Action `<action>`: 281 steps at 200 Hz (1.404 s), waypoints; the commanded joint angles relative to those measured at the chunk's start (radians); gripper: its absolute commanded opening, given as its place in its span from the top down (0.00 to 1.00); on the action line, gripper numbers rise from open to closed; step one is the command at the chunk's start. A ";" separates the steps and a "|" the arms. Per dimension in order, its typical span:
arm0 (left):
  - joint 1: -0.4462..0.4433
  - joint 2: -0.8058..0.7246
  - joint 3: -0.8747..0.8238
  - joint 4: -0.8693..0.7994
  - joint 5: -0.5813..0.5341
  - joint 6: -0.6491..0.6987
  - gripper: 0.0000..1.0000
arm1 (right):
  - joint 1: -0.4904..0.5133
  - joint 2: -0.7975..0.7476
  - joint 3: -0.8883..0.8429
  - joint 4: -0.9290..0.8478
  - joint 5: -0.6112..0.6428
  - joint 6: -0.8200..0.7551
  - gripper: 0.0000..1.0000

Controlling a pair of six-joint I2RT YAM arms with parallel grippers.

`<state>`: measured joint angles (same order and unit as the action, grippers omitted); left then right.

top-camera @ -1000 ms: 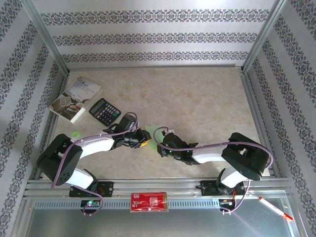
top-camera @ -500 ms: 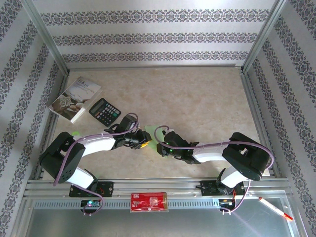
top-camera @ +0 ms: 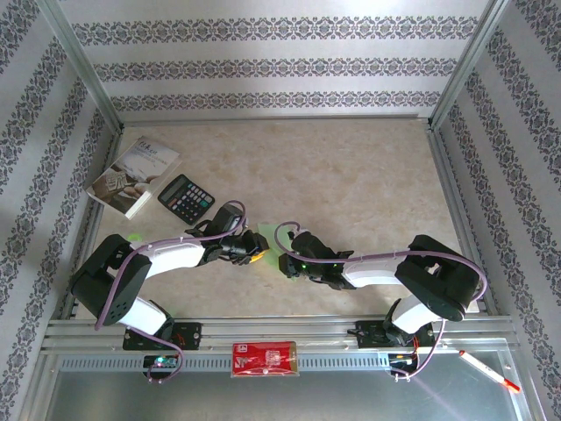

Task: Fold a paper plane with a square sheet of paper (pick it up from the middle)
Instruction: Fourth fold the wing at the center of the table.

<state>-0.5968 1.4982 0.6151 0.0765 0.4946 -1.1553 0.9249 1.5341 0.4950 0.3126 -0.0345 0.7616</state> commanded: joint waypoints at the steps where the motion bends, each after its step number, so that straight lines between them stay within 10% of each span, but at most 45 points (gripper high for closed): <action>1: -0.012 0.012 -0.003 0.024 0.009 0.026 0.71 | -0.015 -0.029 0.007 -0.025 -0.015 0.010 0.83; 281: -0.012 0.180 0.164 0.106 0.130 0.073 0.88 | -0.053 0.095 -0.113 0.151 -0.110 0.200 0.91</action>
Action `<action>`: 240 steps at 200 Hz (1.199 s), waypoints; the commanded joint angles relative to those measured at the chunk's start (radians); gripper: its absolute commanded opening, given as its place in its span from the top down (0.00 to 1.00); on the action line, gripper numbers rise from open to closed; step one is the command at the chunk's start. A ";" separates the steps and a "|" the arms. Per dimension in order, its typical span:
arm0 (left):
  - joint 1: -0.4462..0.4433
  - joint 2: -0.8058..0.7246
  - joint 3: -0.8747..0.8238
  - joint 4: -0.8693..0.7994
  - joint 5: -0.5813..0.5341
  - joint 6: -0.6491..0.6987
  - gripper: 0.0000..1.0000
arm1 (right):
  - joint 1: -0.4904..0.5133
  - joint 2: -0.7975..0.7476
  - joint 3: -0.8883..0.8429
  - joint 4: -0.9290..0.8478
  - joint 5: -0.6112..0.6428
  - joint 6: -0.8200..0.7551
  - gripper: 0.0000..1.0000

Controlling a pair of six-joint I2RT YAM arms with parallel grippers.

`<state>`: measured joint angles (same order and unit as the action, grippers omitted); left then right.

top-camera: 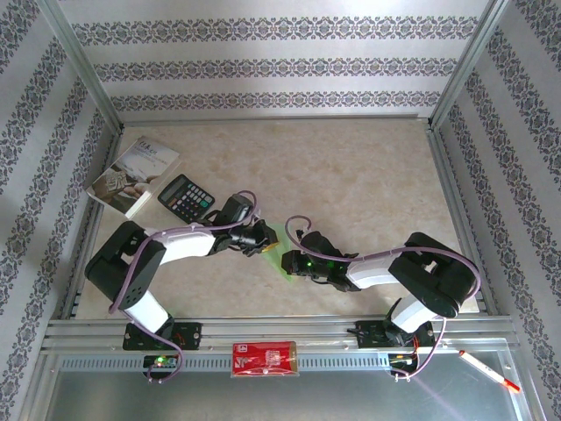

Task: Fold a paper plane with a square sheet of paper (pick it up from the middle)
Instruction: Fourth fold the wing at the center of the table.

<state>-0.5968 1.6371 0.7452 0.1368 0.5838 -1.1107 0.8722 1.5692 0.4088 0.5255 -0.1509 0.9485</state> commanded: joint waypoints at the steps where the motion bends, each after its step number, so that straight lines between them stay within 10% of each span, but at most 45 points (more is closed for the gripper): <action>1: -0.012 0.043 0.035 0.047 0.042 0.028 0.89 | -0.001 0.060 -0.027 -0.061 0.007 0.012 0.91; 240: 0.020 0.140 -0.008 0.105 0.048 0.060 0.89 | 0.000 -0.006 -0.018 -0.134 0.011 -0.058 0.84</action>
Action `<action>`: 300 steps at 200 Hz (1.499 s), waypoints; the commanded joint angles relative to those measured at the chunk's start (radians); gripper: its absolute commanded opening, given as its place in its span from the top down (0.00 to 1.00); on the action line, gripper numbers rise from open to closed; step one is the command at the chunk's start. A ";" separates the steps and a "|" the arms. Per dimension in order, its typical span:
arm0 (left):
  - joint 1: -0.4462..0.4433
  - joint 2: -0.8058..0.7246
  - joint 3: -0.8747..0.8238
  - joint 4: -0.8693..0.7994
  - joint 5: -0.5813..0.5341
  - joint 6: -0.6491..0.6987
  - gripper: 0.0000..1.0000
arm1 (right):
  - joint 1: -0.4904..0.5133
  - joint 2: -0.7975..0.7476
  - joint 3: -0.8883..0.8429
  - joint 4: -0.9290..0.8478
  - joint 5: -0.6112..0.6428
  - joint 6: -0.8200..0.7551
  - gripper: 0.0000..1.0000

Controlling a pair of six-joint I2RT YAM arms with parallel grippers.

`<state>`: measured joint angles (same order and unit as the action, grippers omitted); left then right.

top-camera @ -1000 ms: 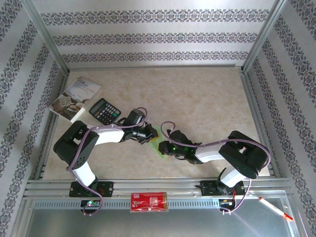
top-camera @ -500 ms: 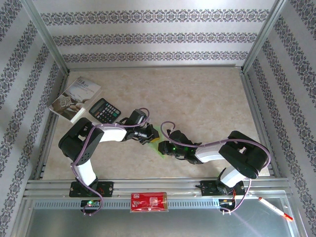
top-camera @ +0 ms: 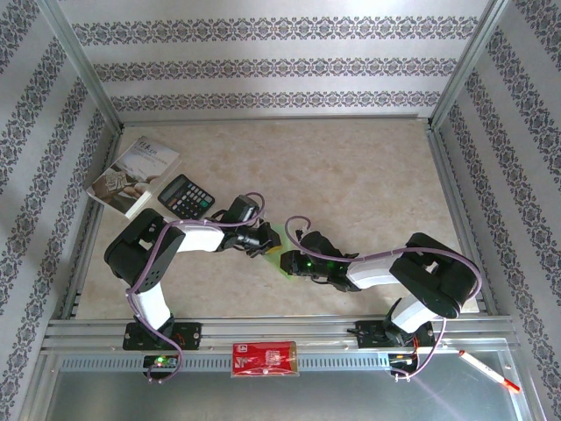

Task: Fold a paper plane with a square sheet of paper (pick it up from the middle)
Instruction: Fourth fold the wing at the center of the table.

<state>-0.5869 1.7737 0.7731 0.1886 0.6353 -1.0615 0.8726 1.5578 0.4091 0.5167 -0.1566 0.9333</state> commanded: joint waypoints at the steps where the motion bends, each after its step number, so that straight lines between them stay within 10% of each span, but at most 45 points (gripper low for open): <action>1: 0.010 0.004 -0.038 0.056 -0.004 0.010 0.89 | 0.000 0.005 -0.018 -0.125 0.016 -0.045 0.84; 181: 0.056 -0.142 -0.085 0.168 0.028 -0.045 0.76 | 0.058 -0.102 0.056 -0.357 0.208 -0.278 0.93; 300: 0.006 -0.063 -0.047 0.129 0.043 -0.004 0.85 | 0.057 -0.095 0.052 -0.360 0.213 -0.292 0.93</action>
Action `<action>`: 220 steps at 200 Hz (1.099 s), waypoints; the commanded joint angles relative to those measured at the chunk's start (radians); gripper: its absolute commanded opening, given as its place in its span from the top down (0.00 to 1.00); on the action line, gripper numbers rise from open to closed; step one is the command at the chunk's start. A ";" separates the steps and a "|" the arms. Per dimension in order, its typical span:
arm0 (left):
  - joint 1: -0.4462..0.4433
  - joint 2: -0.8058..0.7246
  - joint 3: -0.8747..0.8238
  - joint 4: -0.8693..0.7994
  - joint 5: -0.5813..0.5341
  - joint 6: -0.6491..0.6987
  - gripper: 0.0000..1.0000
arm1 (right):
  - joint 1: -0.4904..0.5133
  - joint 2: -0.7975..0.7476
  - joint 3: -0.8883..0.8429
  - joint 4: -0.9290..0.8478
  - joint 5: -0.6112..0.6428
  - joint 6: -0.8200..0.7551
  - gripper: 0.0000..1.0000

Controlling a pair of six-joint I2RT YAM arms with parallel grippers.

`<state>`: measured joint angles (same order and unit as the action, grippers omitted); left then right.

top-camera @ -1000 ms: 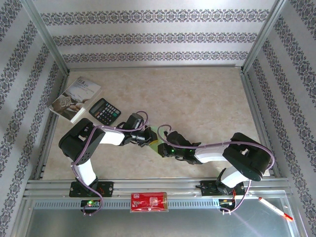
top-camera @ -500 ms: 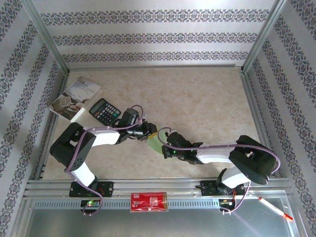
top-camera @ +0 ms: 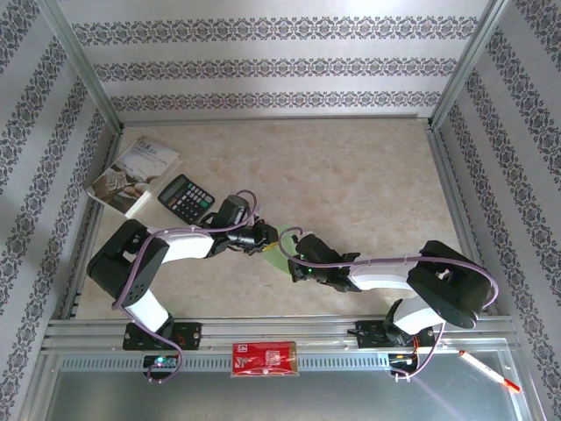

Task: Fold a paper plane with a square sheet of paper (pick it up from the middle)
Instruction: Fourth fold the wing at the center of the table.

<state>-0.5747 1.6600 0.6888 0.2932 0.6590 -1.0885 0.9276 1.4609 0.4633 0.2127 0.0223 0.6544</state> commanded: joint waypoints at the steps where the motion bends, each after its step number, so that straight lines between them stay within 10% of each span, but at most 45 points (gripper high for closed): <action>1: -0.007 0.053 0.038 0.026 0.019 0.023 0.85 | 0.002 0.002 -0.003 -0.056 0.034 -0.013 0.93; 220: 0.013 0.138 0.008 0.109 0.048 0.017 0.85 | -0.098 0.000 0.097 -0.055 -0.148 -0.047 0.70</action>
<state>-0.5674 1.7863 0.7090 0.3763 0.6823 -1.0882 0.8436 1.4353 0.5240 0.1631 -0.0944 0.6353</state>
